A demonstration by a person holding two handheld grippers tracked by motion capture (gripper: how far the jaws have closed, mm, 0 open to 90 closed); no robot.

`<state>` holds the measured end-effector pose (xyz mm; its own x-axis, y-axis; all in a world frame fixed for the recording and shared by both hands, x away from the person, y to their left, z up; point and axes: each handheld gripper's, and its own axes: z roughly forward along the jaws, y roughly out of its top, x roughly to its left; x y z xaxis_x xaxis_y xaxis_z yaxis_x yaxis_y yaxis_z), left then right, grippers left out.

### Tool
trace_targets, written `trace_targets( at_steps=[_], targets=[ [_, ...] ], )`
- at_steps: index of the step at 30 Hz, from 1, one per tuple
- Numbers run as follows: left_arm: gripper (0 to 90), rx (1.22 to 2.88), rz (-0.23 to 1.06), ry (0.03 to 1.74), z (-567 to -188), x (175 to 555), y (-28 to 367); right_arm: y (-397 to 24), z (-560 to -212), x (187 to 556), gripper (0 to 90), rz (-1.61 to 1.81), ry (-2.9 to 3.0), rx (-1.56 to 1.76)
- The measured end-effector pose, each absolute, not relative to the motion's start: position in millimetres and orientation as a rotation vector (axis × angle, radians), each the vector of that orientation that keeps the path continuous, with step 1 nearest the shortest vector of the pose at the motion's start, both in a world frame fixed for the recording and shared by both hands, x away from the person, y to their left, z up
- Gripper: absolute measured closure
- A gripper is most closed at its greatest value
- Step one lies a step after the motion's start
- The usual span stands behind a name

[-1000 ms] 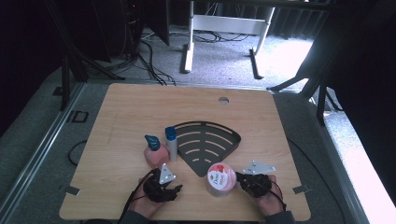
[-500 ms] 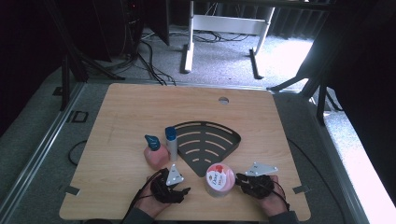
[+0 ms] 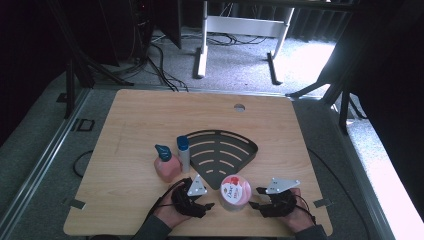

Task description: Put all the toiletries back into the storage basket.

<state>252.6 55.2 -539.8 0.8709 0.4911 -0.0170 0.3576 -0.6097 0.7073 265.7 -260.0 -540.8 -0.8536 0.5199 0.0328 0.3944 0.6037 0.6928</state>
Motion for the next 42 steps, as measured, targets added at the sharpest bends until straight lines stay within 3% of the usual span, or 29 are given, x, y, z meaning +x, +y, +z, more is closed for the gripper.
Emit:
trace_targets(
  at_steps=[10, 22, 42],
  targets=[
    [35.6, 2.265, 0.196, 0.536, -537.2, 254.9, 45.1, -251.4, -538.6, 262.3, 23.8, 1.152, 2.713, 0.656],
    [30.0, 2.274, 0.168, 0.452, -536.0, 258.1, 34.1, -244.6, -536.5, 264.1, 26.3, 1.194, 2.710, 0.620],
    [25.2, 2.247, 0.211, 0.398, -536.4, 262.9, 23.4, -239.7, -533.6, 268.0, 19.5, 1.212, 2.706, 0.538]
  ],
)
